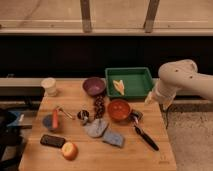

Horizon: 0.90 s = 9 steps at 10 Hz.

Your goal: Place apple in purple bowl

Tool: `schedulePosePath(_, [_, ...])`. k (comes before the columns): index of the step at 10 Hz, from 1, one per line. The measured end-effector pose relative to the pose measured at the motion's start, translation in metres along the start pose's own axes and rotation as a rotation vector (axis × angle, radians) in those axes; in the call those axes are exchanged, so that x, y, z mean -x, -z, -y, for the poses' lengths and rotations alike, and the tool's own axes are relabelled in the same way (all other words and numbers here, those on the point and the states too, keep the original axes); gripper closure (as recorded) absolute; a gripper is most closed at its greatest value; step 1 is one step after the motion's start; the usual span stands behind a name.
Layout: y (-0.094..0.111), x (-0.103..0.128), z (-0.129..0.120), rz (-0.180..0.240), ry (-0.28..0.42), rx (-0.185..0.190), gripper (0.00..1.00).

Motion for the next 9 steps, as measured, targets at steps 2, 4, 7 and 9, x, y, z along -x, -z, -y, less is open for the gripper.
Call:
schedulePosePath(2, [0.0,0.0,0.0,0.0,0.0,0.0,0.37])
schedulePosePath(4, [0.0,-0.001,-0.001,0.002,0.002,0.002,0.37])
schedulePosePath(7, [-0.003,-0.012,-0.03,0.009,0.082,0.013,0.37])
schedulePosePath(9, [-0.002,-0.018,-0.065,0.011,0.154,0.038,0.37])
